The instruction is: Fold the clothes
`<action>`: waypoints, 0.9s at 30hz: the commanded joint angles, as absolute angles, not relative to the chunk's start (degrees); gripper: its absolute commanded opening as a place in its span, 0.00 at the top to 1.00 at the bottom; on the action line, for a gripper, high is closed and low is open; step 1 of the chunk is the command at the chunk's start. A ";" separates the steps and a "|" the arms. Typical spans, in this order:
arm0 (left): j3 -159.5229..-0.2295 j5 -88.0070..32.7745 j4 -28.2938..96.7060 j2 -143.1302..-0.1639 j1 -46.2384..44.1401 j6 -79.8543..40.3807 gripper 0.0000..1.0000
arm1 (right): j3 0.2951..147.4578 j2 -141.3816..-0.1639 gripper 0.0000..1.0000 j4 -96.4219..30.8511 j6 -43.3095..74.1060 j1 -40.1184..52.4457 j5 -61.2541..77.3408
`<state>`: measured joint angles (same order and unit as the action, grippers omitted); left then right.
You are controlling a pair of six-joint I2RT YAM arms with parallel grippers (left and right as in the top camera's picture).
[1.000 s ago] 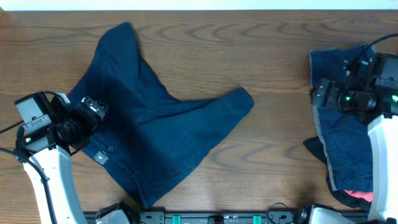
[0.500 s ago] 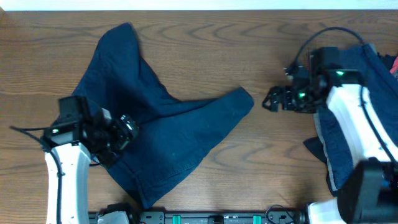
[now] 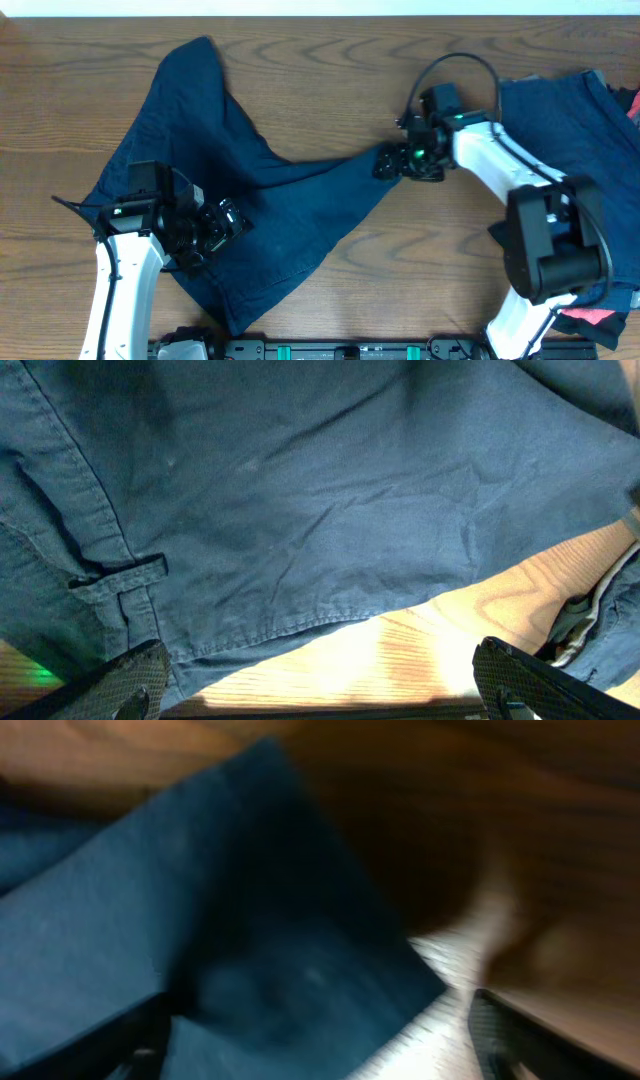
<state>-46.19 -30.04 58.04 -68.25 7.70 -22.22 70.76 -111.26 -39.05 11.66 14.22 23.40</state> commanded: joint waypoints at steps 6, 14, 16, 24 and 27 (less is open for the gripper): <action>-45.84 -30.30 56.86 -68.49 7.51 -21.65 0.02 | 71.20 -111.46 0.99 -39.09 19.57 16.23 16.21; -45.84 -28.86 55.72 -68.49 7.51 -21.65 0.02 | 71.20 -99.24 0.99 -60.66 27.22 13.41 -6.04; -45.84 -28.88 54.85 -68.47 7.51 -21.67 0.02 | 71.20 -95.79 0.99 -65.91 27.20 13.61 -5.93; -45.84 -28.88 52.53 -68.49 7.51 -21.67 0.02 | 71.20 -88.44 0.96 -81.32 28.38 17.15 -5.72; -45.84 -28.86 51.59 -68.49 7.53 -21.67 0.02 | 71.20 -86.83 0.80 -81.89 31.31 17.26 -6.04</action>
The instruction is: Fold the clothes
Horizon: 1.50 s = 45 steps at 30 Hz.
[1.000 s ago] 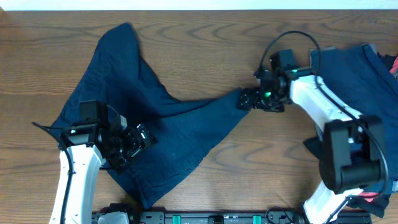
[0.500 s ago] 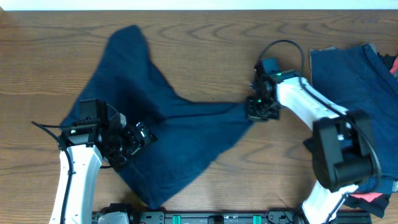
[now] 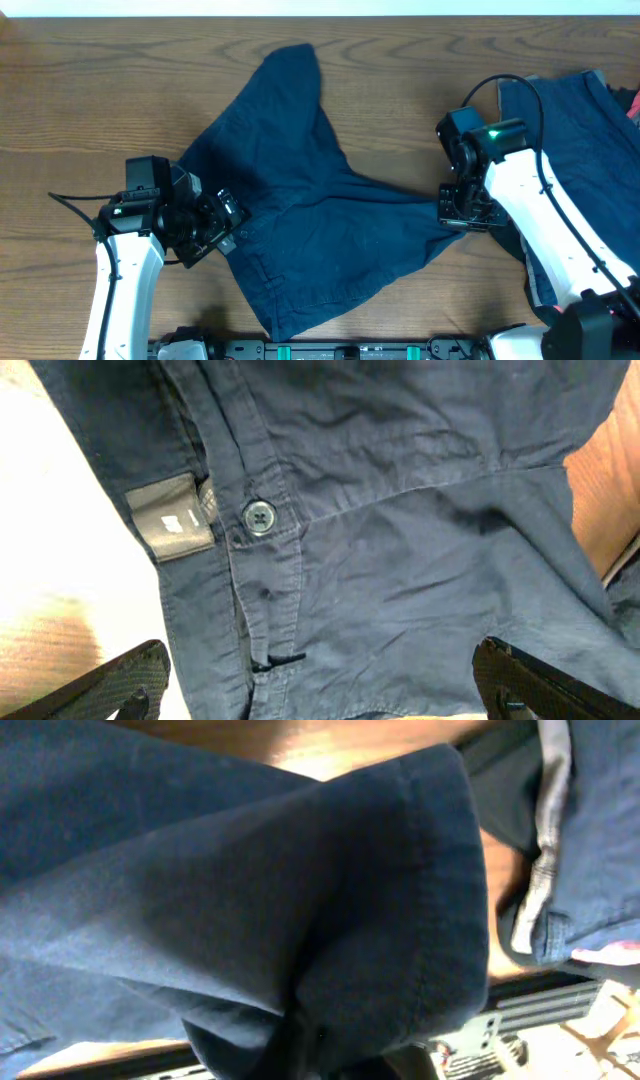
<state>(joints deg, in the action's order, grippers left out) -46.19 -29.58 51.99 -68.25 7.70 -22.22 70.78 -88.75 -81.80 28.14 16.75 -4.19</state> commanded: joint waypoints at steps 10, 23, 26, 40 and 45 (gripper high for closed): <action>-45.84 -28.86 45.47 -68.49 7.53 -21.67 0.02 | 71.20 -86.13 0.13 -46.17 10.72 16.69 3.42; -45.84 -28.86 45.98 -68.49 7.51 -21.65 0.02 | 71.20 -107.24 0.17 -7.46 12.03 19.29 22.96; -45.84 -28.88 46.02 -68.49 7.51 -21.65 0.02 | 71.20 -112.38 0.17 -0.01 14.28 20.60 23.03; -45.80 -28.88 47.46 -68.49 7.51 -21.65 0.02 | 72.47 -125.45 0.32 10.31 19.73 26.00 23.75; -45.80 -28.88 47.46 -68.49 7.51 -21.65 0.02 | 72.99 -125.47 0.97 10.41 19.70 26.26 26.33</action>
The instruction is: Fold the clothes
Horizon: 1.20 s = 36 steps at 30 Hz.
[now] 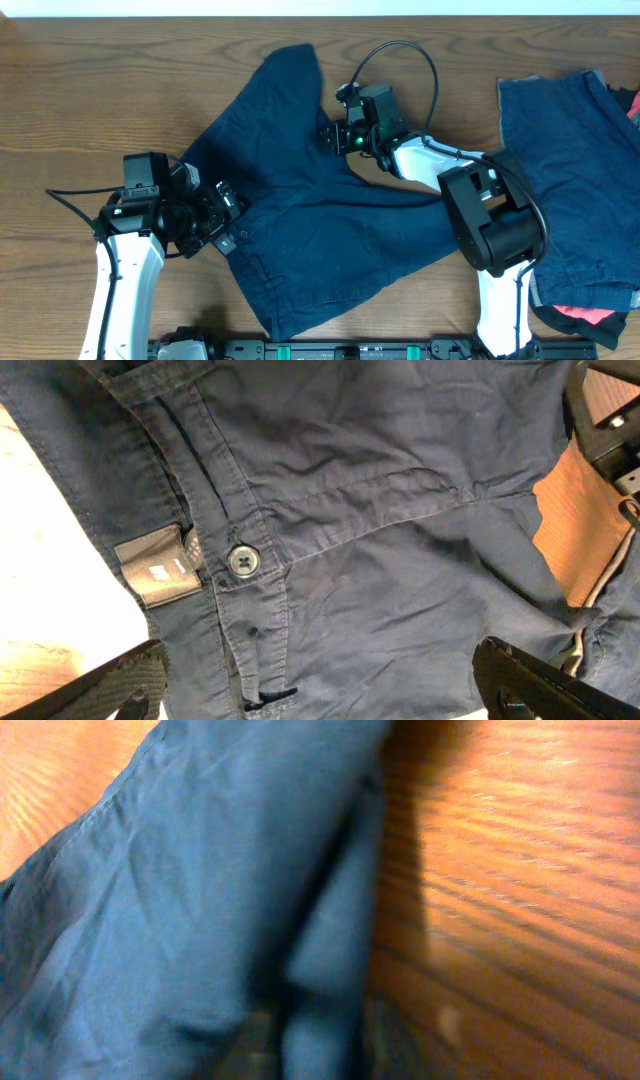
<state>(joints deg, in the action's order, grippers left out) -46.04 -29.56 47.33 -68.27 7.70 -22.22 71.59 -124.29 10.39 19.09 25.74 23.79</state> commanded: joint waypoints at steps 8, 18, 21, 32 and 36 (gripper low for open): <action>-45.80 -28.88 47.46 -68.49 7.51 -21.63 0.02 | 77.67 -119.44 0.99 -3.09 19.66 22.72 21.50; -45.80 -27.35 47.42 -68.49 7.51 -21.61 0.02 | 87.44 -100.73 0.87 -26.74 10.57 26.09 11.33; -45.80 -27.35 47.42 -68.49 7.51 -21.61 0.02 | 86.96 -101.54 0.70 -34.44 8.12 28.45 8.56; -45.80 -27.42 47.33 -68.49 7.51 -21.61 0.02 | 85.58 -105.95 0.28 -51.29 22.83 21.47 -24.03; -45.80 -27.42 45.84 -68.49 7.51 -20.36 0.02 | 85.58 -105.84 0.23 -57.89 25.39 14.70 -16.03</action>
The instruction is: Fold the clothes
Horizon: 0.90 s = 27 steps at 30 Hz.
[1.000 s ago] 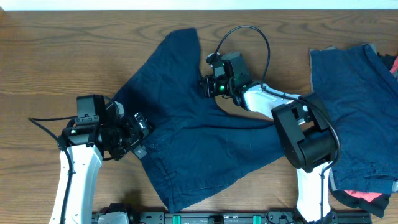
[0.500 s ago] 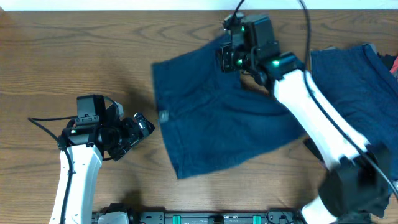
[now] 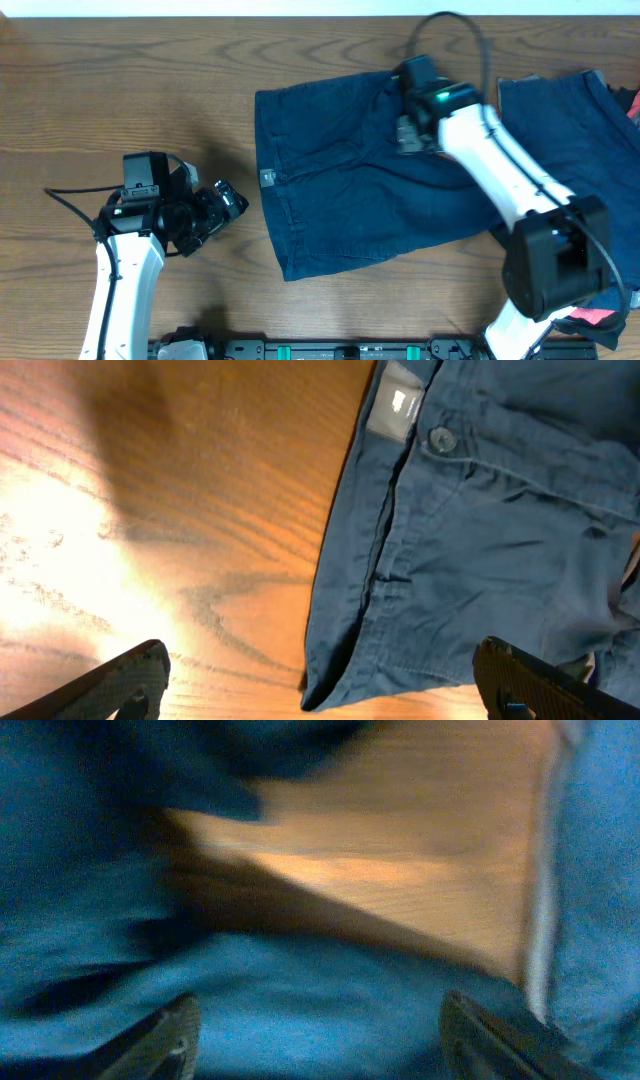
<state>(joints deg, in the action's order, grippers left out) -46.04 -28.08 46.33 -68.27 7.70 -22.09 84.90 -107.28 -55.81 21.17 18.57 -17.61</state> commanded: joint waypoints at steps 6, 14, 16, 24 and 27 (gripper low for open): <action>-45.80 -27.42 44.36 -68.62 5.54 -19.73 0.02 | 85.56 -105.86 0.17 -61.98 19.09 5.96 2.55; -45.80 -27.38 43.46 -74.52 -4.93 -21.93 0.02 | 85.56 -105.86 0.13 -69.95 17.06 2.07 3.03; -45.80 -27.38 41.87 -77.58 -6.90 -23.07 0.02 | 85.56 -105.86 0.13 -70.08 16.62 1.85 3.05; -45.80 -27.40 33.65 -90.30 -12.03 -24.32 0.02 | 85.01 -105.91 0.10 -57.93 11.55 3.95 11.81; -45.80 -27.40 31.81 -93.21 -12.40 -24.32 0.02 | 84.12 -106.59 0.13 -52.01 9.43 6.00 11.75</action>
<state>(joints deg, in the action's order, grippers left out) -46.04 -27.88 32.58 -91.24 -12.14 -23.97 84.79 -107.20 -54.24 13.47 3.86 8.75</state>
